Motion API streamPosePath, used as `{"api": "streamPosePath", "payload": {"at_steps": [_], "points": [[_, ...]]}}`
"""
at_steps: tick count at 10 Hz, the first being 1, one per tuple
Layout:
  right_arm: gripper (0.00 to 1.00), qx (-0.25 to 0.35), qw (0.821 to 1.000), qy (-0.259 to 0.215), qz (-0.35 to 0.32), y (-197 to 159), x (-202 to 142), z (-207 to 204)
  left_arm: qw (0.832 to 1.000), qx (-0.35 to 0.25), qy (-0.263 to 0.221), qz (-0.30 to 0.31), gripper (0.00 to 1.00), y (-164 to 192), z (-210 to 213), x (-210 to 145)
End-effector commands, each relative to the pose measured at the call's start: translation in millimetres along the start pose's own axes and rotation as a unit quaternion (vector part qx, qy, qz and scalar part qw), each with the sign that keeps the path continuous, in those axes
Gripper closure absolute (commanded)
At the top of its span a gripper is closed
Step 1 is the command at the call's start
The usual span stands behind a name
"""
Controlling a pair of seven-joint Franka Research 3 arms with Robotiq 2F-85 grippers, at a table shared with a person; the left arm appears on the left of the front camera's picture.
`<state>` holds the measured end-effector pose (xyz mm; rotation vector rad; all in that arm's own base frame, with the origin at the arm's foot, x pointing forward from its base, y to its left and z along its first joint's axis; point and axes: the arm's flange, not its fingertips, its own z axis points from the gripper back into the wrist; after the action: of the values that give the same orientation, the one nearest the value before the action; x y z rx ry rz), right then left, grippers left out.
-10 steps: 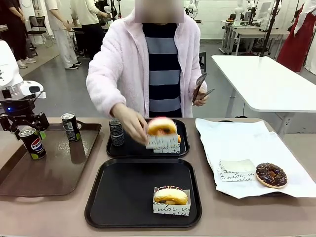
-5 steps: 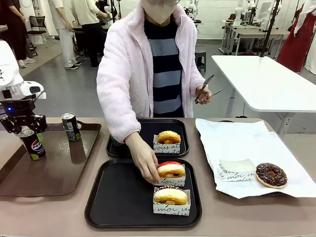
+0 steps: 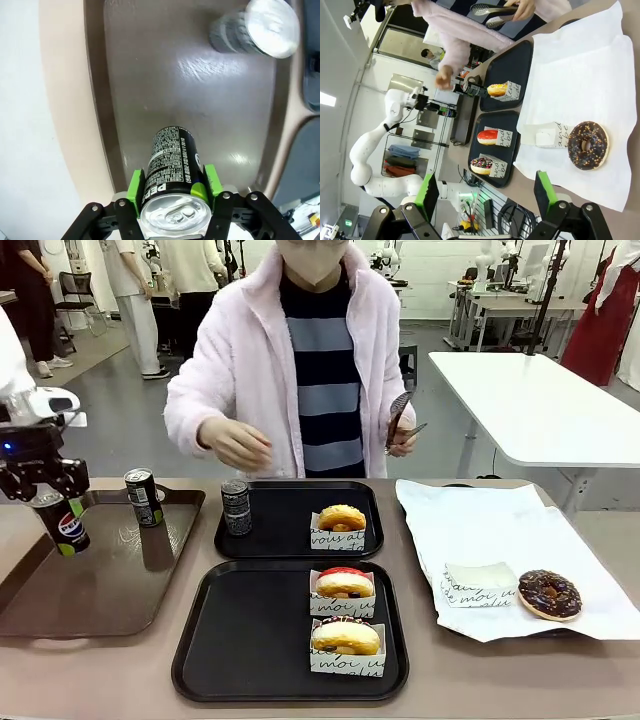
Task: Set up donuts and drinks on trays.
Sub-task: Pick up one Pepsi coke from the Handle tray and place it on the Flat Tray without a Pepsi coke.
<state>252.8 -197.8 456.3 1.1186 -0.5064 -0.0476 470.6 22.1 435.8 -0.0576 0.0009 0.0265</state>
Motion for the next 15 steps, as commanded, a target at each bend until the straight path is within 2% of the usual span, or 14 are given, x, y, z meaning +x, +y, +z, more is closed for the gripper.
{"api": "streamPosePath", "payload": {"at_steps": [1, 3, 4, 5, 6, 10, 11, 12, 13, 15], "points": [[0.00, 0.005, 1.000, 0.001, 0.003, 0.5, 0.4, 1.7, 1.000, -0.023, -0.019, 0.001, 1.00, -9.8, 40.6, -44.7], [0.00, 0.005, 1.000, 0.001, 0.003, 0.5, 0.4, 1.7, 0.999, -0.044, -0.023, 0.006, 1.00, -11.3, 57.9, -61.5], [0.00, 0.005, 1.000, 0.001, 0.003, 0.5, 0.4, 1.7, 0.998, -0.055, -0.018, 0.008, 1.00, -9.0, 60.3, -58.9], [0.00, 0.005, 1.000, 0.001, 0.003, 0.5, 0.4, 1.7, 0.998, -0.055, -0.022, 0.018, 1.00, -3.2, 57.2, -54.4], [0.00, 0.005, 1.000, 0.001, 0.003, 0.5, 0.4, 1.7, 0.999, -0.035, -0.020, 0.002, 1.00, -11.6, 65.7, -62.9], [0.00, 0.005, 1.000, 0.001, 0.003, 0.5, 0.4, 1.7, 0.999, -0.035, -0.020, 0.002, 1.00, -11.6, 65.7, -62.9], [0.00, 0.005, 1.000, 0.001, 0.003, 0.5, 0.4, 1.7, 0.999, -0.040, -0.017, 0.004, 0.42, -11.7, 63.5, -62.2], [0.00, 0.005, 1.000, 0.001, 0.003, 0.5, 0.4, 1.7, 0.999, 0.019, -0.021, -0.031, 0.42, -40.4, 55.4, -67.2], [0.00, 0.005, 1.000, 0.001, 0.003, 0.5, 0.4, 1.7, 0.996, 0.038, -0.031, -0.075, 0.42, -75.7, 54.3, -77.7], [0.00, 0.005, 1.000, 0.001, 0.003, 0.5, 0.4, 1.7, 0.983, 0.069, -0.020, -0.166, 0.42, -145.8, 52.2, -109.5]]}}
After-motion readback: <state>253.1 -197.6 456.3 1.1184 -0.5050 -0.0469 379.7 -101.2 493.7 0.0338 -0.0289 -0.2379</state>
